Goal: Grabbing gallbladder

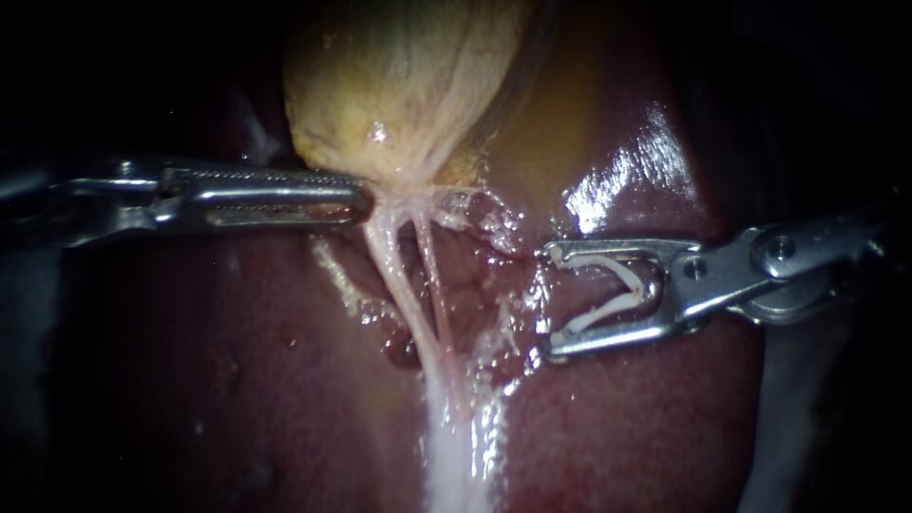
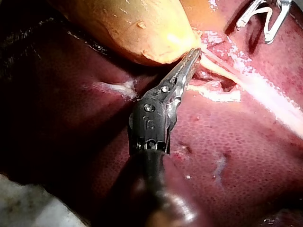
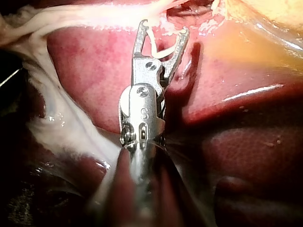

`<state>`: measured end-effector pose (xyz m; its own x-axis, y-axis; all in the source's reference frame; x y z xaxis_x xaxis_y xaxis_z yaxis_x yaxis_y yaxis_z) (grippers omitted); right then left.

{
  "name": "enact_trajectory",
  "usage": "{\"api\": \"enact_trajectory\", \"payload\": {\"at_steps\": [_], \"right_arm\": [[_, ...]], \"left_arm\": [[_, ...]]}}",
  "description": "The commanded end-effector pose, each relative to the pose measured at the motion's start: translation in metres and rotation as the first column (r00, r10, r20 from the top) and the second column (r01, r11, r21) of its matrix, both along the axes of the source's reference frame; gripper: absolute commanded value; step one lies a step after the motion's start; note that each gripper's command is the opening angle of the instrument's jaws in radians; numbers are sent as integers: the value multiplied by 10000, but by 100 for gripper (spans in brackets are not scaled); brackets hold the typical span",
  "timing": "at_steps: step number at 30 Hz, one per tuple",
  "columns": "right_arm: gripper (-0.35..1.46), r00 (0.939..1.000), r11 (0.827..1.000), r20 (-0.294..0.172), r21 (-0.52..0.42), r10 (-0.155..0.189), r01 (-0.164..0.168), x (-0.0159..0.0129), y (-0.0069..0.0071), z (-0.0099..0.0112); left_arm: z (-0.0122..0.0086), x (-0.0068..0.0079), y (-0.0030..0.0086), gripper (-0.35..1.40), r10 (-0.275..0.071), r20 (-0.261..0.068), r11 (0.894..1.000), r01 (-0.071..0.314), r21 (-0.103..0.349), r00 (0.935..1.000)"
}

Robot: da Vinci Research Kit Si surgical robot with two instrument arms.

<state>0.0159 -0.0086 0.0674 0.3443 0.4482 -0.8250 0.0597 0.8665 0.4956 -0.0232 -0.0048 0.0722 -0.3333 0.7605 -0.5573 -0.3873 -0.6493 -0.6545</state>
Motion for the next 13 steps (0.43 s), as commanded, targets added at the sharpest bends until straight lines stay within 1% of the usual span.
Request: {"api": "enact_trajectory", "payload": {"at_steps": [1, 13], "right_arm": [[50, 10000, 10000, -1, 1, 0, 0, 0, 0, 0], [50, 10000, 10000, 1, 0, 2, -2, 0, 0, 1]], "left_arm": [[0, 0, 0, -35, 0, -3, 10000, 0, -6, 10000], [-1, 0, 0, -35, 0, -3, 10000, 0, -7, 10000]]}}
